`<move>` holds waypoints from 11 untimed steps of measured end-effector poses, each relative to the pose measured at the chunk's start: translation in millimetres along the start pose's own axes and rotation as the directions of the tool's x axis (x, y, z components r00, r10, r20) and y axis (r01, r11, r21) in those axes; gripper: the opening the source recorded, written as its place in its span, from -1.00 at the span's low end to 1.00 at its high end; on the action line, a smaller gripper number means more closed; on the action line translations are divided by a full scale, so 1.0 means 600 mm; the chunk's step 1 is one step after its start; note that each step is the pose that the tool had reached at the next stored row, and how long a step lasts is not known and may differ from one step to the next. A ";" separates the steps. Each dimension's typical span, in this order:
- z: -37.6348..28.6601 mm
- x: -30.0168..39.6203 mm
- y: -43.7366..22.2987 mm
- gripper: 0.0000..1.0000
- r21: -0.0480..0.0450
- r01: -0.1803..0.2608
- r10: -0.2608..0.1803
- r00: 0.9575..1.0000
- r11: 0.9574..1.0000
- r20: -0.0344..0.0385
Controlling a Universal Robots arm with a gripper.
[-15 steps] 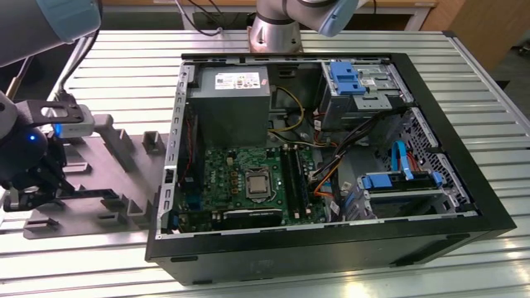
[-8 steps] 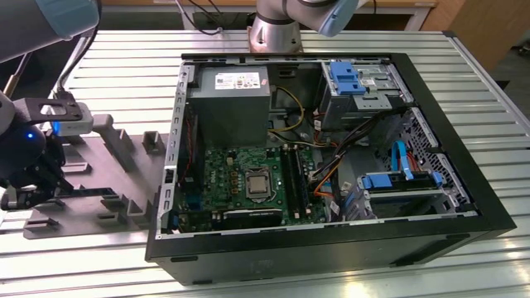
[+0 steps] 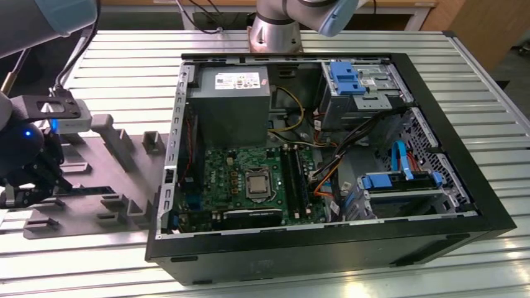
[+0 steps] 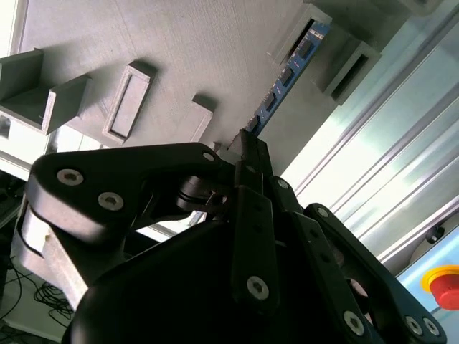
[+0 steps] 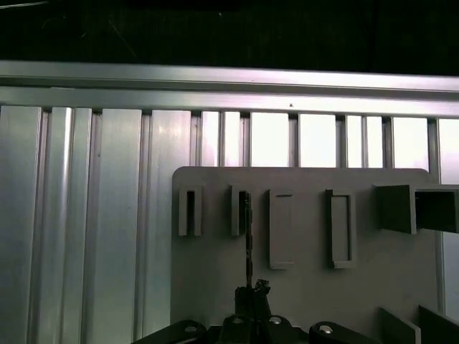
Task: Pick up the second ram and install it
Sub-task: 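Pick up the second ram and move it above second insertion slot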
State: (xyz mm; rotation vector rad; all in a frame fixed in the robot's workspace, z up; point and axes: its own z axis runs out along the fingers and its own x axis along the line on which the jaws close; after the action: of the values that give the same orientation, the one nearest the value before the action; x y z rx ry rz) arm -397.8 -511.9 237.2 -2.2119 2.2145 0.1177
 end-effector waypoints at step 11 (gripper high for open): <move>-0.005 0.000 0.000 -0.77 0.000 0.000 0.000 1.000 1.000 0.003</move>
State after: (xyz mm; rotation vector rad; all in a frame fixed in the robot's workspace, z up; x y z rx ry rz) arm -397.8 -511.9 240.3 -2.2103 2.2129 0.1210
